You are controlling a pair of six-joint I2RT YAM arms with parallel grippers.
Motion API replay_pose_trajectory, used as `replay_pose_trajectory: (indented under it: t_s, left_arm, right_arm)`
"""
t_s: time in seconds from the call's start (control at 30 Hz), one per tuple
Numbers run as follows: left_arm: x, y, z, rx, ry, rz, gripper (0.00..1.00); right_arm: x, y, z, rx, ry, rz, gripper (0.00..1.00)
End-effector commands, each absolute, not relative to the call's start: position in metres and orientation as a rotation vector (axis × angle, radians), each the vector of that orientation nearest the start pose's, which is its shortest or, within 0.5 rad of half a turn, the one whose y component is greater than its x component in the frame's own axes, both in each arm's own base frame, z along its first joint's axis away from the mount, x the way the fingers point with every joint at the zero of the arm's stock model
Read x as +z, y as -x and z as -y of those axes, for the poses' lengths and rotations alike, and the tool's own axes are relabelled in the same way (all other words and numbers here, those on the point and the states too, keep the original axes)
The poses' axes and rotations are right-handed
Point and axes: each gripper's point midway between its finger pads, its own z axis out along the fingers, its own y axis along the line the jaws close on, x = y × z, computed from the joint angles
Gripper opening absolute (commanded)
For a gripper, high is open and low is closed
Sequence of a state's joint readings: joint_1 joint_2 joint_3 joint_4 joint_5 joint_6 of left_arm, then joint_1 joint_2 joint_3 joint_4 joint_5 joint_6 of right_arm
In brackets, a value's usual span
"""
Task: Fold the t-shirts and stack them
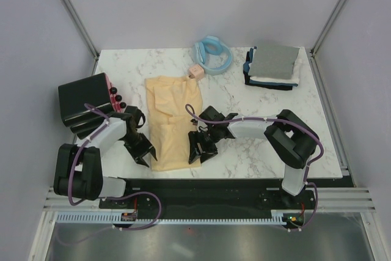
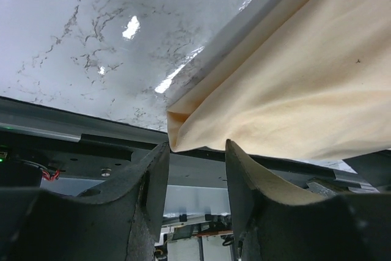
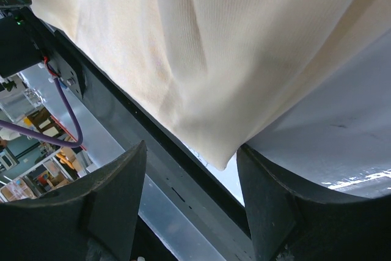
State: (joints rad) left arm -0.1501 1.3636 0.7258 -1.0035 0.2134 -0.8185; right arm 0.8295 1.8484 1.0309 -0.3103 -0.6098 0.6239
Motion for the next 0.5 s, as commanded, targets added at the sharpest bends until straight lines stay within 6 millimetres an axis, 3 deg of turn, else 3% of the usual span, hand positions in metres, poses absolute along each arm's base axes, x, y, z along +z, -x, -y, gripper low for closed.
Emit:
replay_pose_trajectory:
  t_s: [0.0,0.47]
  left_arm:
    - [0.033,-0.139,0.093,-0.303,1.045,-3.133,0.49]
    - [0.017,-0.128,0.092,-0.151,1.144,-3.216,0.49]
  right_arm:
    - [0.018,-0.157,-0.340,1.065,0.559,-2.958,0.69]
    - [0.026,-0.158,-0.345,1.124,0.572,-2.957,0.69]
